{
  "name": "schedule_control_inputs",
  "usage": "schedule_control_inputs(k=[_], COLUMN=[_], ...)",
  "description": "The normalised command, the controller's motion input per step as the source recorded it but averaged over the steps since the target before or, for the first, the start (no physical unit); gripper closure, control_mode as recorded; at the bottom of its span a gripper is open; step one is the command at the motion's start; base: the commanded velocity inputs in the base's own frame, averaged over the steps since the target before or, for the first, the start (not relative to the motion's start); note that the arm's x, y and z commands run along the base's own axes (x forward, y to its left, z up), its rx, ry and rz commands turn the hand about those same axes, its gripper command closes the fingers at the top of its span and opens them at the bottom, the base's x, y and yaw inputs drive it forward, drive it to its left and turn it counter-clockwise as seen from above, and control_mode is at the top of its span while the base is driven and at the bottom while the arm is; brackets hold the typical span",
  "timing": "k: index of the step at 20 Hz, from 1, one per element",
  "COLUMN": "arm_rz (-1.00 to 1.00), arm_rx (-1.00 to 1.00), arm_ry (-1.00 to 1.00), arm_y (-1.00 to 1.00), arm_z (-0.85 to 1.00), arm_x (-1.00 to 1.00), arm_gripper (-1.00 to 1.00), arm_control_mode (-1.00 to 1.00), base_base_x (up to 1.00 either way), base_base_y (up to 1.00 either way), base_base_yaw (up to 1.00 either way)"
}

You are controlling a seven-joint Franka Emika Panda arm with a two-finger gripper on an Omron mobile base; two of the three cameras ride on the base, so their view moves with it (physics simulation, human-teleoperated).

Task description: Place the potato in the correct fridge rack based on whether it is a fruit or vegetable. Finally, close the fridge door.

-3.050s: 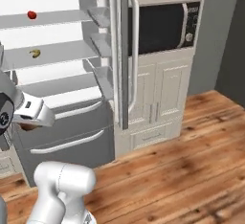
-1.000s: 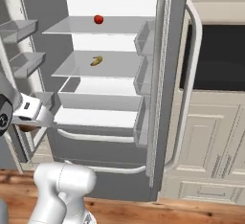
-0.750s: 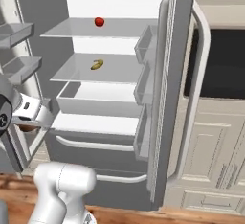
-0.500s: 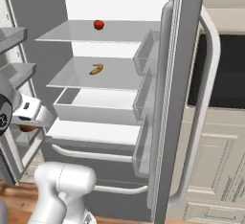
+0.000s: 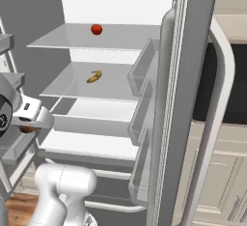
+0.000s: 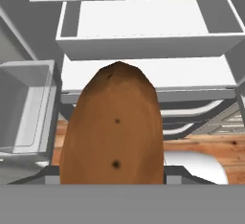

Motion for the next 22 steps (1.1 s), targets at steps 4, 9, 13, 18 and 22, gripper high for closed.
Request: schedule_control_inputs(k=[4,9,13,18,22], arm_rz=[0.0,0.0,0.0,0.03,0.02], arm_rx=[0.0,0.0,0.0,0.0,0.0], arm_ry=[0.0,0.0,0.0,-0.07,-0.23], arm_y=[0.0,0.0,0.0,-0.38,-0.33], arm_z=[0.0,0.0,0.0,0.09,0.35], arm_x=[0.0,0.0,0.0,0.1,0.0], arm_gripper=[1.0,1.0,1.0,1.0,1.0], arm_control_mode=[1.0,1.0,1.0,-1.0,-1.0], base_base_x=[0.47,0.49,0.41,0.0,0.0], base_base_y=[-0.28,-0.22,-0.28,0.0,0.0], base_base_yaw=[0.03,0.03,0.02,0.0,0.0])
